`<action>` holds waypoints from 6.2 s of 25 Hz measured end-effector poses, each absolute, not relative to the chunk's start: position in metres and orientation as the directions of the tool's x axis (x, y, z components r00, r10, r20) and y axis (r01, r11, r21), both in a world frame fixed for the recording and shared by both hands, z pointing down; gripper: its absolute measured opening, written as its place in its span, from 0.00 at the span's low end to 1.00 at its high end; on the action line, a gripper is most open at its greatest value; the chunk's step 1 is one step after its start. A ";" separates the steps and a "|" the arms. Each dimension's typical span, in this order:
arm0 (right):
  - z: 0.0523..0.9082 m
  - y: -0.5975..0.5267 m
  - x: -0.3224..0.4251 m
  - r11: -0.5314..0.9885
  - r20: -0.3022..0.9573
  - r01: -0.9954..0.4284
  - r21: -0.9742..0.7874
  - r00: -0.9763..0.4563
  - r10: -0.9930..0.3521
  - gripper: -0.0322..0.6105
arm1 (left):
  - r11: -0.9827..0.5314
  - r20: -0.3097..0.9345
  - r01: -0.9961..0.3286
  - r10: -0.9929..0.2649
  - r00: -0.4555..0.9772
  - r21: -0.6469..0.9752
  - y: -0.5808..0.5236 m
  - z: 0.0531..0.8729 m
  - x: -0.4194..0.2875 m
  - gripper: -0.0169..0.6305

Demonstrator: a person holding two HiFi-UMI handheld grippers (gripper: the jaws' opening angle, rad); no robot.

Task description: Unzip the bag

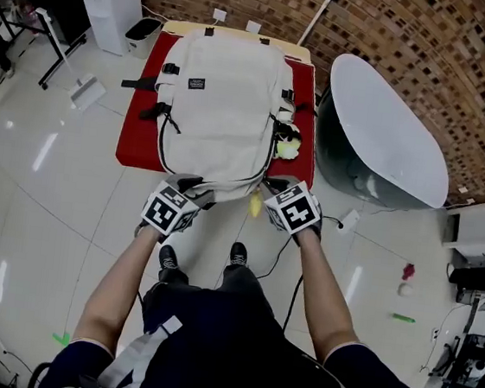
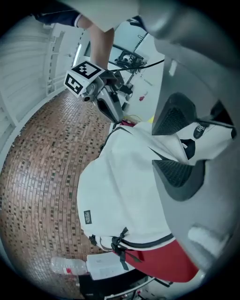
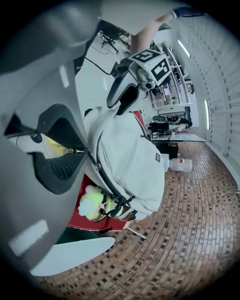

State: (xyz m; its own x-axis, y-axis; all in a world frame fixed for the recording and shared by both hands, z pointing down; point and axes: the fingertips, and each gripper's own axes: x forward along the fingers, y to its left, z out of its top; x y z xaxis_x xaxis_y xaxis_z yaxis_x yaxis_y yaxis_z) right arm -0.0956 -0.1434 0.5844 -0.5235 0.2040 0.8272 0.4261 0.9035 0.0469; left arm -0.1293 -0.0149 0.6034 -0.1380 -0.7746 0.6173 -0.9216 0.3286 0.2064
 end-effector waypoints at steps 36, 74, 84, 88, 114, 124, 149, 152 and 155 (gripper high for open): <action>0.596 -0.063 -0.075 0.991 0.843 -0.097 0.094 -0.521 -0.131 0.10 | -0.244 0.636 -0.948 -0.703 0.317 0.202 0.038 0.616 -0.168 0.29; 0.617 0.098 -0.151 0.829 0.829 -0.556 -0.066 -0.493 -0.265 0.10 | -0.684 0.673 -0.685 -0.387 0.631 0.249 0.086 0.622 -0.254 0.22; 0.624 0.142 -0.212 0.811 0.766 -0.534 -0.241 -0.617 -0.179 0.10 | -0.727 0.675 -0.635 -0.333 0.658 0.260 0.097 0.616 -0.259 0.22; 0.620 0.137 -0.206 0.750 0.777 -0.620 -0.231 -0.582 -0.241 0.10 | -0.742 0.696 -0.632 -0.333 0.636 0.222 0.094 0.610 -0.297 0.22; 0.609 0.117 -0.328 0.693 0.775 -0.675 -0.254 -0.570 -0.271 0.10 | -0.853 0.686 -0.461 -0.184 0.704 0.246 0.106 0.634 -0.336 0.13; 0.614 0.113 -0.337 0.720 0.759 -0.648 -0.248 -0.591 -0.271 0.11 | -0.792 0.665 -0.563 -0.290 0.688 0.237 0.102 0.615 -0.356 0.12; 0.431 0.088 -0.233 0.508 0.315 -0.854 -0.114 -0.516 -0.796 0.06 | -0.800 0.385 -0.579 -0.490 0.782 0.156 0.071 0.462 -0.288 0.03; 0.414 0.082 -0.230 0.488 0.271 -0.867 -0.101 -0.496 -0.825 0.06 | -0.807 0.361 -0.576 -0.504 0.785 0.127 0.064 0.443 -0.284 0.03; 0.403 0.076 -0.230 0.475 0.244 -0.875 -0.093 -0.483 -0.841 0.06 | -0.808 0.336 -0.578 -0.516 0.788 0.114 0.059 0.428 -0.282 0.03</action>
State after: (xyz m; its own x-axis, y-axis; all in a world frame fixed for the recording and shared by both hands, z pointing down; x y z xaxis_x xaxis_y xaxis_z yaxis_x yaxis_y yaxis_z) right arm -0.2296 0.0764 0.4030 -0.4826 -0.8412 0.2439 -0.8751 0.4750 -0.0930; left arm -0.2823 0.0588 0.4281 0.7881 -0.5157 0.3361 -0.5776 -0.8083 0.1140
